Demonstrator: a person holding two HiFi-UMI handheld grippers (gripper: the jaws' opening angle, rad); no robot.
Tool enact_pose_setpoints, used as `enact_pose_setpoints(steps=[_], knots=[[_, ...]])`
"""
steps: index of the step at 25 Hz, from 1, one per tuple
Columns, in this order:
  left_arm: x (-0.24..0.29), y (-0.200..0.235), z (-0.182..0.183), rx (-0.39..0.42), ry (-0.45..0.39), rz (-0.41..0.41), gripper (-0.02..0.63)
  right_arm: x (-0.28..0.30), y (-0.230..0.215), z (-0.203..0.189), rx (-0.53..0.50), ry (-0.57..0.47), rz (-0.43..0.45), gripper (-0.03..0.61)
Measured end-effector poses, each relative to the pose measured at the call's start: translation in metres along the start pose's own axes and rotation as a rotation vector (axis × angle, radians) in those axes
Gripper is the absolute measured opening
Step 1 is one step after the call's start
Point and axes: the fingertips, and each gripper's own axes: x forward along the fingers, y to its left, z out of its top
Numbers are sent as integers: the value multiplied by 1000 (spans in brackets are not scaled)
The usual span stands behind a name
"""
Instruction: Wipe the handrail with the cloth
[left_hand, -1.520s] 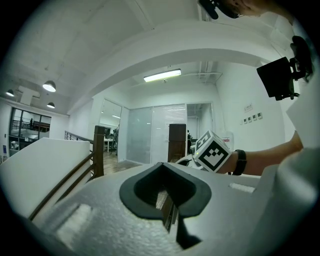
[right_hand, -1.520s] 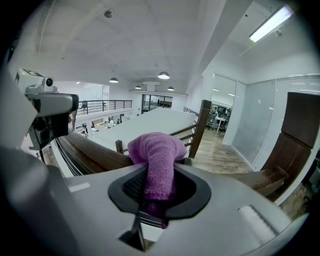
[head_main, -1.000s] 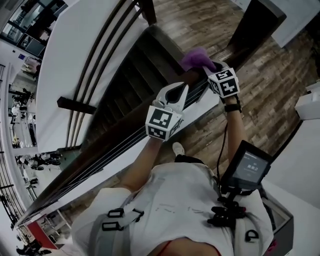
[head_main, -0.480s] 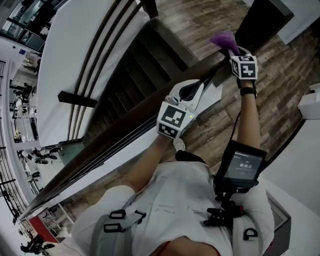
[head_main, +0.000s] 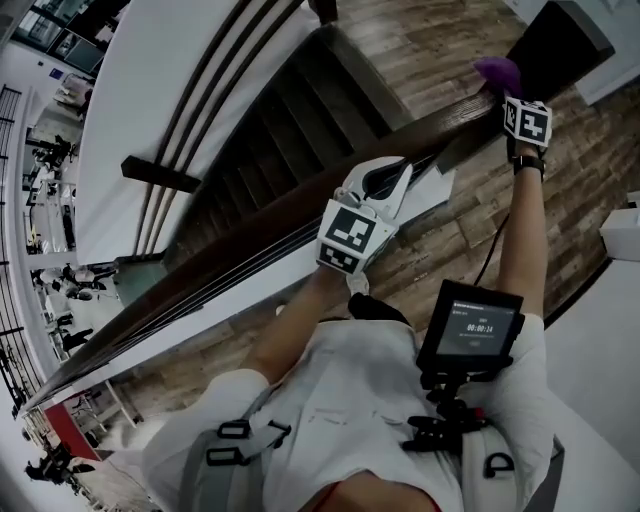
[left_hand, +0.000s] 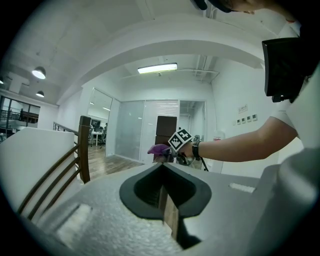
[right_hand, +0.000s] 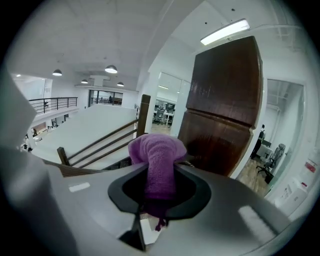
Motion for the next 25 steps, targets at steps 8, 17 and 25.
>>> enact_pose_setpoints(steps=[8,17,25], knots=[[-34,14,2,-9,-22,99,0,2,-18,-1,-34,32,-107,80],[-137,71,2,-42,-73,350,-2,-53,169,31,-246,-82,185,84],[-325,141,-11,-77,-119,721,0,-160,504,96,-399,-329,740,84]])
